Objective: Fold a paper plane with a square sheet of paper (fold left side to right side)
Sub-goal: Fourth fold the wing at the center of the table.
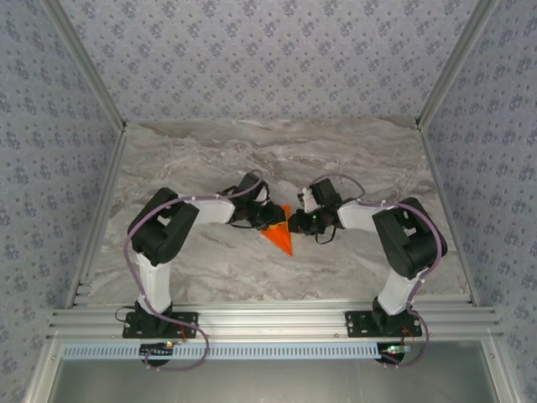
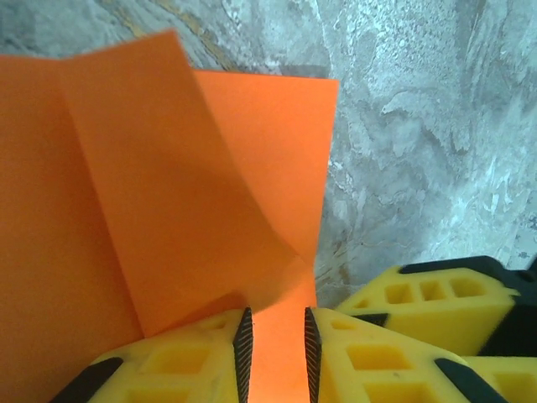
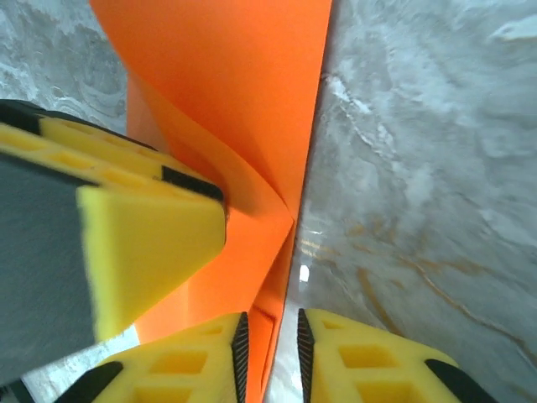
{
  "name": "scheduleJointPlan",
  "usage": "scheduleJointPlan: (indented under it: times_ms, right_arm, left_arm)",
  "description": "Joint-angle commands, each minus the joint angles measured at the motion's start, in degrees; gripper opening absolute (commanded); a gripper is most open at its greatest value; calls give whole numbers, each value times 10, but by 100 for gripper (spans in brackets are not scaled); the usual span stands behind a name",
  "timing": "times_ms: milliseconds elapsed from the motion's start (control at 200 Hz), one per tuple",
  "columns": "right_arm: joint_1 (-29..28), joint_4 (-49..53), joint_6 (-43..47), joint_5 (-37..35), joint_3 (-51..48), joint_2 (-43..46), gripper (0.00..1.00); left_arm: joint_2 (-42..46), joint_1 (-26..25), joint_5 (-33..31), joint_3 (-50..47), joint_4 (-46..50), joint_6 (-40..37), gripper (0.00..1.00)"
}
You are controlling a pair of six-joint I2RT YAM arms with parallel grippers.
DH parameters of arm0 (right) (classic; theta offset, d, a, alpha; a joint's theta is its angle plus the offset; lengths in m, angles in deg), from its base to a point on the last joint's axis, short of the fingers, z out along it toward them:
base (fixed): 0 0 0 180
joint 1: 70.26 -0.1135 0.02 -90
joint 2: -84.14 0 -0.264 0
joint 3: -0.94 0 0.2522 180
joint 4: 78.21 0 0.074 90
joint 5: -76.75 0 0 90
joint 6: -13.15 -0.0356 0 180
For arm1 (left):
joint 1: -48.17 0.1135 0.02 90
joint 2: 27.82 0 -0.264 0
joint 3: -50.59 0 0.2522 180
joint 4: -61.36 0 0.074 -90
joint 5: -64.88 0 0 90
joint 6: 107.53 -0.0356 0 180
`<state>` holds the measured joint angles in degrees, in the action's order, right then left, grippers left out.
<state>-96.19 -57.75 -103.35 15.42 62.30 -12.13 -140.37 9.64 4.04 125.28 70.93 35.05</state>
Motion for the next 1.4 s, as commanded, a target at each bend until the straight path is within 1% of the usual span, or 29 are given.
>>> scheduleJointPlan:
  times_ms: [0, 145, 220, 295, 485, 630, 1169, 1394]
  right_arm:
    - [4, 53, 15, -5, 9, 57, 28]
    - [-12, 30, 0, 70, -27, 90, 24]
    - [-26, -13, -27, 109, -44, 88, 22]
    - [-44, -47, -44, 130, -48, 76, 21]
    - [-65, -50, -46, 125, -21, 21, 20]
    - [-68, -28, -40, 101, -22, -2, 20]
    - [-81, 40, -12, 44, -21, -14, 20]
    - [-88, 45, -10, 50, -22, -16, 20]
  left_arm:
    - [-14, 1, -29, -29, 47, 2, 26]
    - [-13, 0, -28, -30, 46, 2, 25]
    - [-13, 0, -28, -30, 46, 1, 25]
    - [-12, 0, -29, -31, 46, 2, 25]
    - [-10, -1, -28, -31, 46, 2, 25]
    - [-10, -1, -29, -30, 48, 2, 25]
    - [-12, 0, -30, -27, 50, -2, 25]
    - [-14, 1, -29, -25, 52, -3, 25]
